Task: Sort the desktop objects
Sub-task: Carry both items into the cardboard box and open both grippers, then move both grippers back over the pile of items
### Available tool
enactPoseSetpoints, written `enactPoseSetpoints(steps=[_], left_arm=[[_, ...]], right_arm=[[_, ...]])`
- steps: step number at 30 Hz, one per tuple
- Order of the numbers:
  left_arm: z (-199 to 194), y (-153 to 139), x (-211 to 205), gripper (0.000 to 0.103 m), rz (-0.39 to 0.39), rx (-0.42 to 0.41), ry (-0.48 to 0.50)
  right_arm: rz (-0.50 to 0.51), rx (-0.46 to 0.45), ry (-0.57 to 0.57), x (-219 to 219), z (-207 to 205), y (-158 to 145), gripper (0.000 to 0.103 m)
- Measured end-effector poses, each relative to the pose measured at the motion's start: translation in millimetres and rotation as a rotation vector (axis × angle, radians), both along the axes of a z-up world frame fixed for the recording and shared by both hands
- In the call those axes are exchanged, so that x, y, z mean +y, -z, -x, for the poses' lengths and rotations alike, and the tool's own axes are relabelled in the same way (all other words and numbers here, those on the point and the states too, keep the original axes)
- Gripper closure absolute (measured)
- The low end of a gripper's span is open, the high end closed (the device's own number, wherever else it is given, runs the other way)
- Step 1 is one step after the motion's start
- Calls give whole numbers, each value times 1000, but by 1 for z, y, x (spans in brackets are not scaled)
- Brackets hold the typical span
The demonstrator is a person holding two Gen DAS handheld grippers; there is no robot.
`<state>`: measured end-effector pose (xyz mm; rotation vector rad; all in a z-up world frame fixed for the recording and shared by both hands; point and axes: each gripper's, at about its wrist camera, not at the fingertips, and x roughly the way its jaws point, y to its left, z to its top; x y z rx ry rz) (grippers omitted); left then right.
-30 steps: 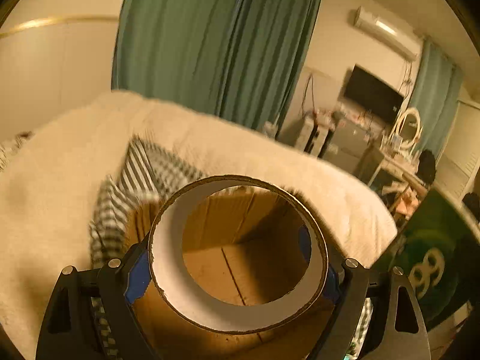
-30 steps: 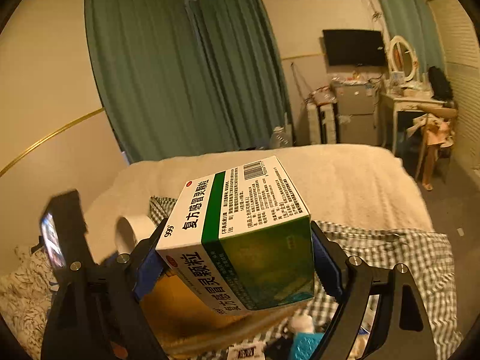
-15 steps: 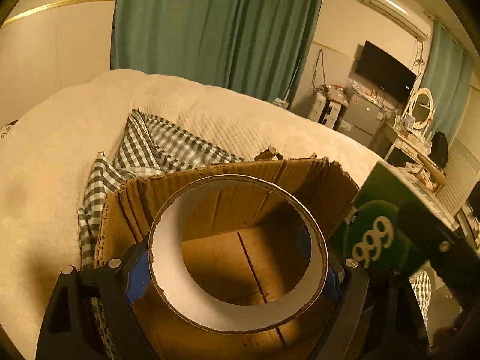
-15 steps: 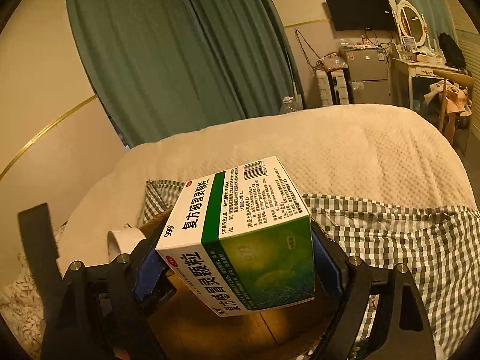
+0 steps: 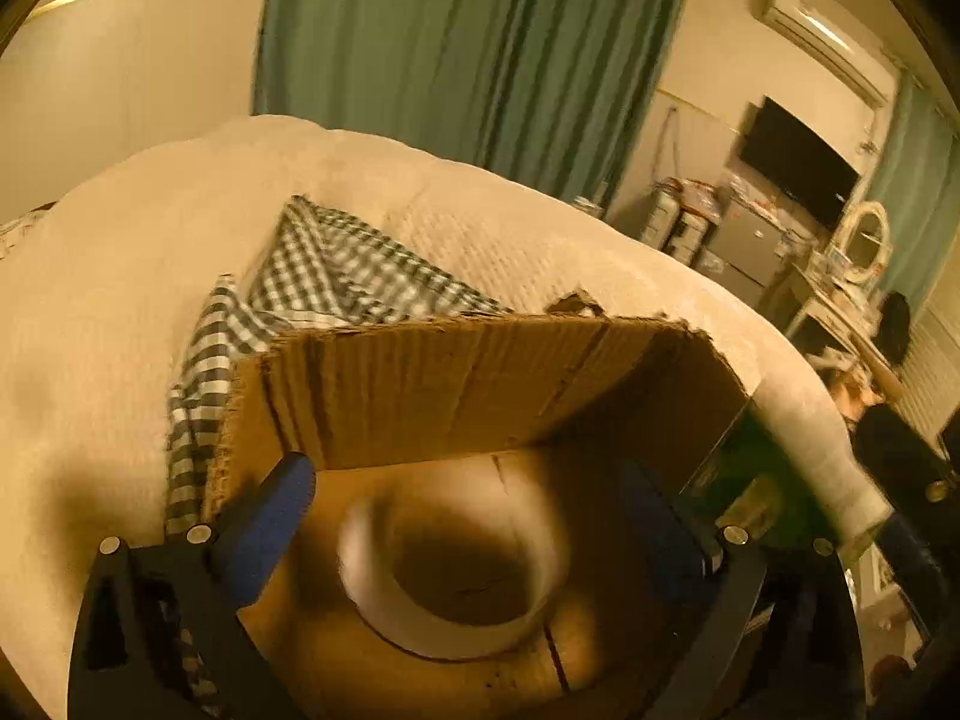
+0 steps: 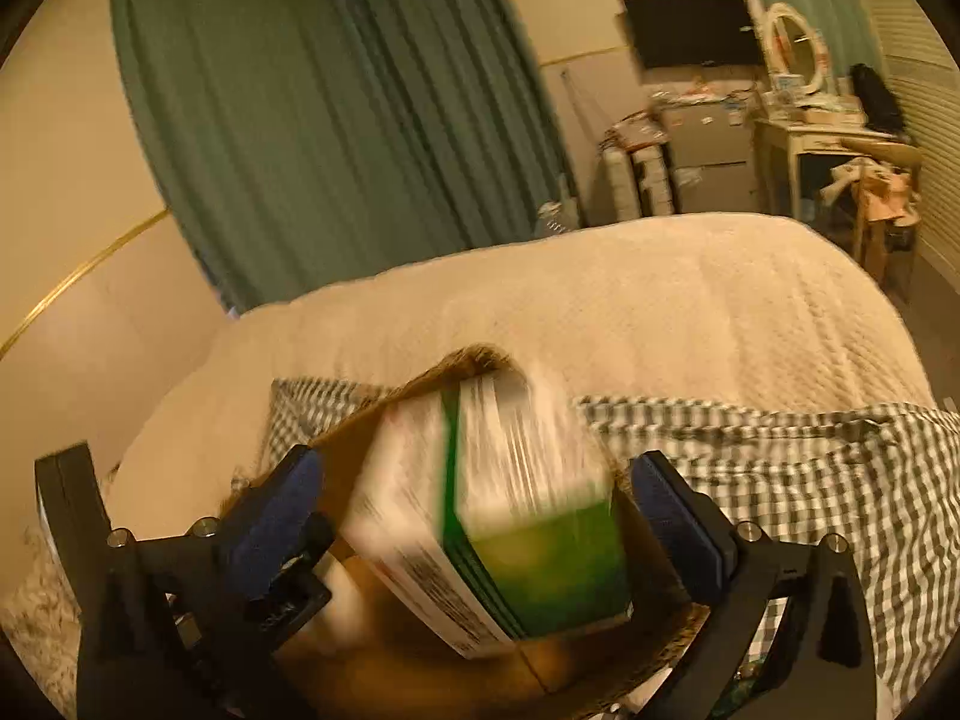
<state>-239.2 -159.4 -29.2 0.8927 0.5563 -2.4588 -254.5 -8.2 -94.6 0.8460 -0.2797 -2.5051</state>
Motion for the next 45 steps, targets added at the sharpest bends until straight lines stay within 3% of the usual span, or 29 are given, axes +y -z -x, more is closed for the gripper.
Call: enactPoseSetpoints(steps=[5,13,18,24,28,32,39,42,45], left_arm=[[5,6,2,0,-10,-29,9],[-10,-15,21,0,45,26,53],[-42,-51,42,0,54,101,126],[-89,-73,80,0,94,107,238],[-120,-54,105,0,165,47,309],[-150,-15,122,0,241,-32,375],[-157,46,131,0,115,-146,363],[-163,57,146,0,88,-142,381],[-170,64,173,0,88,-99,489]], right_arm=[[-2,2,17,11,-5,-8,0],[-50,-8,95,58,-35,-32,0],[-92,36,166,101,-81,-63,0],[-121,30,209,152,-144,-72,0],[-150,27,252,180,-182,-64,0],[-162,-3,286,198,-213,-44,0],[-128,-102,306,206,-238,3,0],[-135,-119,338,210,-244,18,0],[-125,-149,362,220,-241,30,0]])
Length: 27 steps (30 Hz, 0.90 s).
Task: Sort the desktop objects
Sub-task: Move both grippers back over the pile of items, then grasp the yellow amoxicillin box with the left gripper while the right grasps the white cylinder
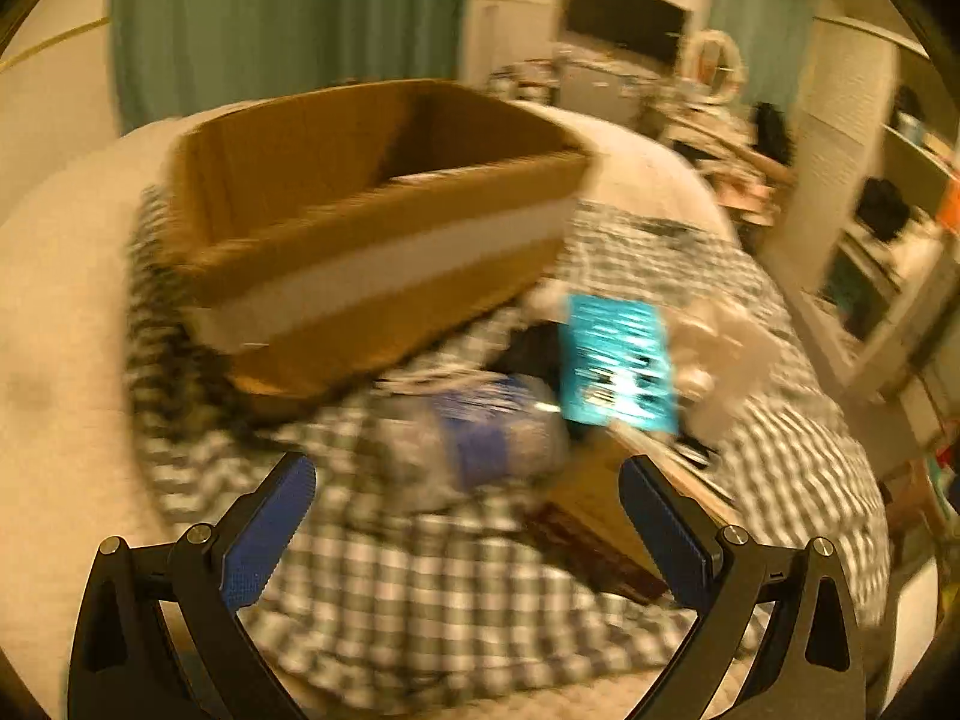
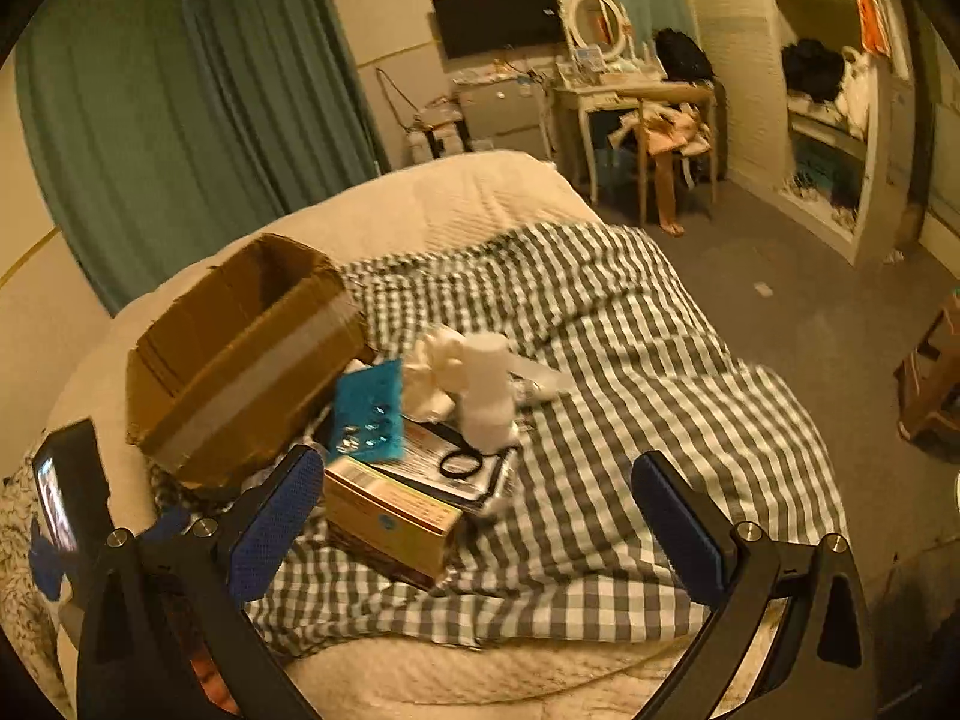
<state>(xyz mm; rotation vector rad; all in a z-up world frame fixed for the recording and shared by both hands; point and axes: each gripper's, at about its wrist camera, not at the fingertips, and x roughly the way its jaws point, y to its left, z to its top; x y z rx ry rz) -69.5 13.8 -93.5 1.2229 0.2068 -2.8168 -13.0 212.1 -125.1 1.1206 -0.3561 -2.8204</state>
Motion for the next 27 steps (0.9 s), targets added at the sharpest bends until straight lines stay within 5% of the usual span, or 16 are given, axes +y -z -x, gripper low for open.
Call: enactPoseSetpoints(steps=[5,9,12,17,22,27], left_arm=[[3,22,49,0,-6,-41,299],[5,35,79,0,163,-46,359],[7,41,81,0,136,-85,371],[15,41,67,0,42,-125,271],[25,36,43,0,-206,-135,114],[49,65,46,0,-307,-240,16]], right_arm=[[12,-31,36,16,7,17,0],[33,-55,51,26,15,31,0],[56,-72,52,30,21,42,0],[62,-85,49,32,28,59,0],[85,-110,54,39,34,77,0],[79,-122,76,51,32,83,0]])
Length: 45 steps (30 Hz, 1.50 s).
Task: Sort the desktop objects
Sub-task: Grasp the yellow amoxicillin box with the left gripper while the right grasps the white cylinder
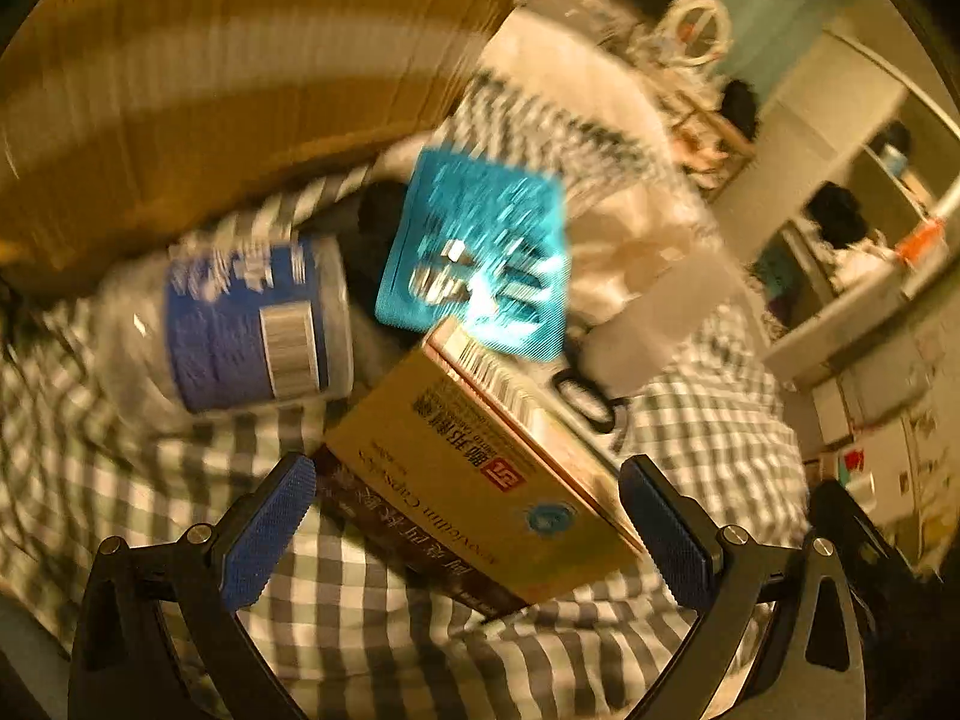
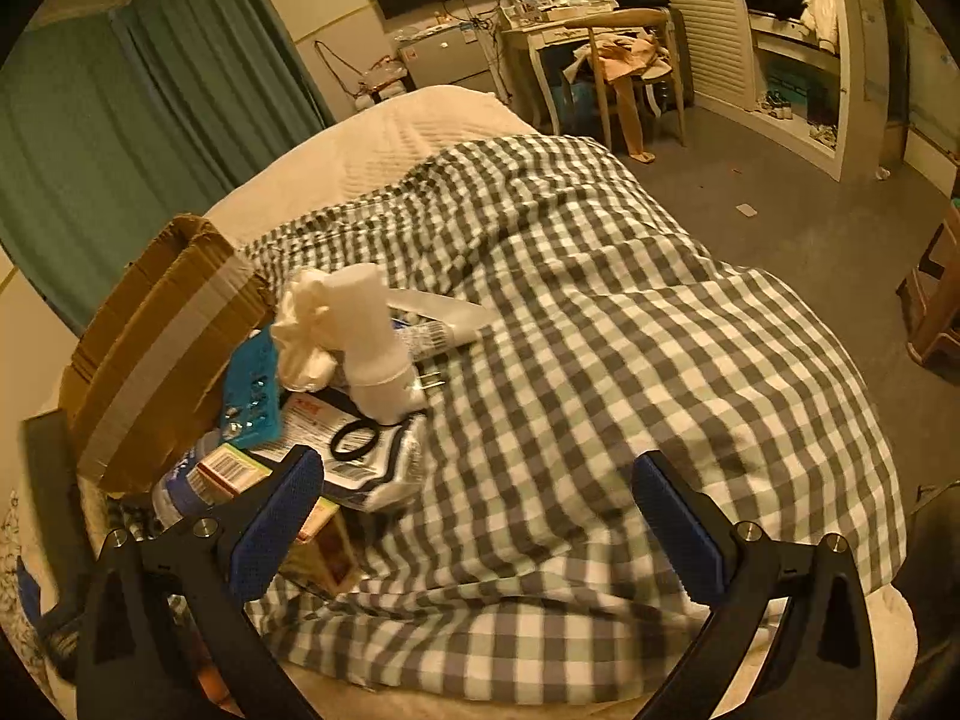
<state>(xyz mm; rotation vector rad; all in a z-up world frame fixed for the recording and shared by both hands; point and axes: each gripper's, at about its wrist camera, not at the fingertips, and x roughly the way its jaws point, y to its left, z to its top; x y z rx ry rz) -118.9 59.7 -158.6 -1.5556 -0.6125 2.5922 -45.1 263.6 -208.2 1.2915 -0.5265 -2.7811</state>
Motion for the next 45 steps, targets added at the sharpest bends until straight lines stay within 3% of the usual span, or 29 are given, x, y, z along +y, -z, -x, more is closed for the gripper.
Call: enactPoseSetpoints(steps=[3,5,9,12,16,20,23,25,33,36,37,39,45], left_arm=[[1,14,-7,0,-94,-31,-70],[7,28,-9,0,-199,-78,-51],[10,37,-12,1,-241,-94,-75],[3,27,-8,9,-204,-66,-47],[-16,3,-14,12,-162,3,-63],[-37,-35,-14,12,26,182,-107],[-41,-50,-12,12,171,265,-114],[-41,-50,-5,12,274,286,-111],[-19,-32,-22,12,249,208,-138],[-16,-35,-24,12,248,230,-141],[-14,-35,-21,12,258,235,-138],[-9,-32,-15,12,284,237,-122],[-14,-34,-14,20,288,251,-114]], right_arm=[[5,-2,12,6,-1,1,0],[2,-6,17,9,-2,3,0],[14,-8,8,6,-3,3,0],[-5,-7,-15,-1,-5,1,0],[-29,20,-43,-9,-5,-7,0],[-58,47,-78,-19,7,-14,0],[-57,64,-126,-30,26,-14,1],[-58,61,-153,-37,41,-11,12],[-78,-9,-210,-57,106,16,21],[-88,-28,-213,-59,118,23,41],[-94,-26,-220,-61,120,23,54],[-86,-19,-243,-63,121,22,69],[-95,-1,-264,-69,107,6,71]])
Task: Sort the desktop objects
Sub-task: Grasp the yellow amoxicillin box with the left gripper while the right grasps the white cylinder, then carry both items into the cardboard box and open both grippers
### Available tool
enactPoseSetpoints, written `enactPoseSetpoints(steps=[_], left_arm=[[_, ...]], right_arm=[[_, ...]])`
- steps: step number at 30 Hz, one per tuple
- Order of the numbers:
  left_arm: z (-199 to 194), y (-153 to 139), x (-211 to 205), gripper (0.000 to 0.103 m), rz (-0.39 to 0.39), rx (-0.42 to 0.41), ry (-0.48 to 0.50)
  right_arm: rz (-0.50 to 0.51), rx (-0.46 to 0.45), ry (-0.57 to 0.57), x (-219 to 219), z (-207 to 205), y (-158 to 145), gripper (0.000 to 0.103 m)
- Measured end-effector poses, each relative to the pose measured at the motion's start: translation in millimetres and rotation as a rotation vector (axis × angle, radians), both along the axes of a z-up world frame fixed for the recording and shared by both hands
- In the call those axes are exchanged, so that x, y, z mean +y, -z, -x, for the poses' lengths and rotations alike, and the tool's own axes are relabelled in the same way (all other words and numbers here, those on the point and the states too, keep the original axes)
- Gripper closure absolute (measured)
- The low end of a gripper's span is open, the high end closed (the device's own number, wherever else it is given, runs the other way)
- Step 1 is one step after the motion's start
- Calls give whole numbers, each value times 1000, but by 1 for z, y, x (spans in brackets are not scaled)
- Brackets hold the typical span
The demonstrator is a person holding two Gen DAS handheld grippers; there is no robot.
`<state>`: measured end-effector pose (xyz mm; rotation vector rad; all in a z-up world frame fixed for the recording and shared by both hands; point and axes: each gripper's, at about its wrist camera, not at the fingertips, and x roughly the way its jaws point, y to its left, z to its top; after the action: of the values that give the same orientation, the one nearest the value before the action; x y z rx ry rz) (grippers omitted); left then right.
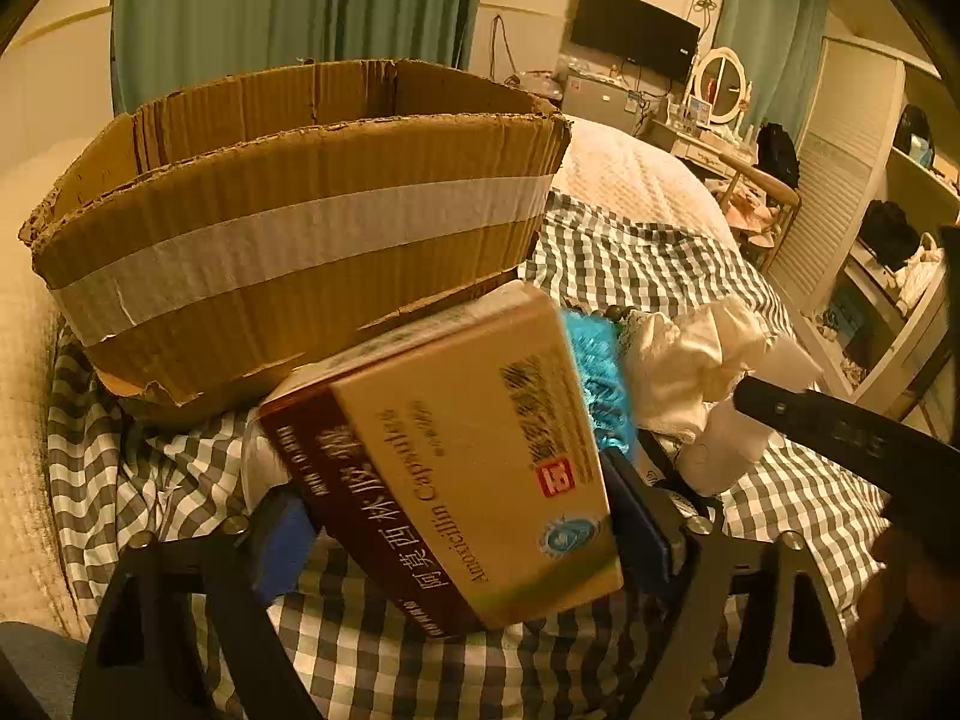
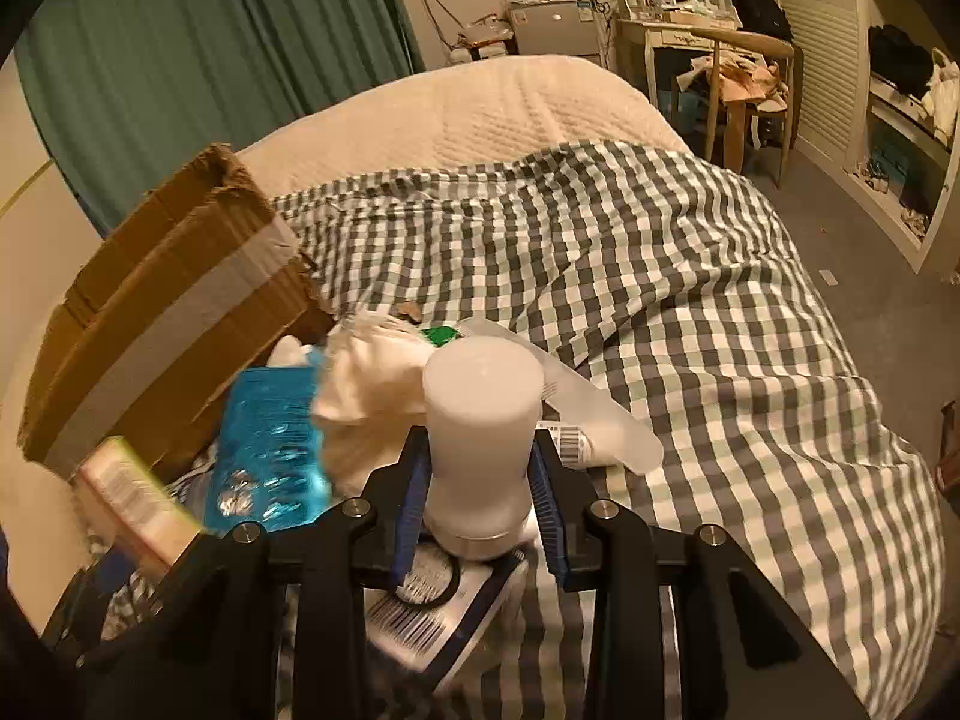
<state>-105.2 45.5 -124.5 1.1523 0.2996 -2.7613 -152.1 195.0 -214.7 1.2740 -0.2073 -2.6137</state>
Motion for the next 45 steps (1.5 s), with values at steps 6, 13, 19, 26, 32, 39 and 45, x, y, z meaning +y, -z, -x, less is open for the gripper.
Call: enactPoseSetpoints(steps=[6,13,19,26,32,39,45], left_arm=[[-3,-1,-6,25,-44,-8,10],[-9,1,-6,26,-49,-14,24],[-19,-7,-19,27,-84,22,-18],[-40,-49,-27,27,-26,129,-2],[-57,-85,-43,27,18,223,-12],[-62,-127,-70,27,46,335,-101],[-37,-155,-99,27,-28,367,-139]], right_arm=[[-26,63,-1,0,-31,-38,71],[-52,111,9,5,-67,-73,71],[-70,134,16,7,-94,-93,71],[-93,181,-5,-4,-115,-119,71],[-84,207,-34,-23,-123,-136,71],[-70,239,-94,-58,-118,-156,71],[-54,265,-159,-90,-99,-172,71]])
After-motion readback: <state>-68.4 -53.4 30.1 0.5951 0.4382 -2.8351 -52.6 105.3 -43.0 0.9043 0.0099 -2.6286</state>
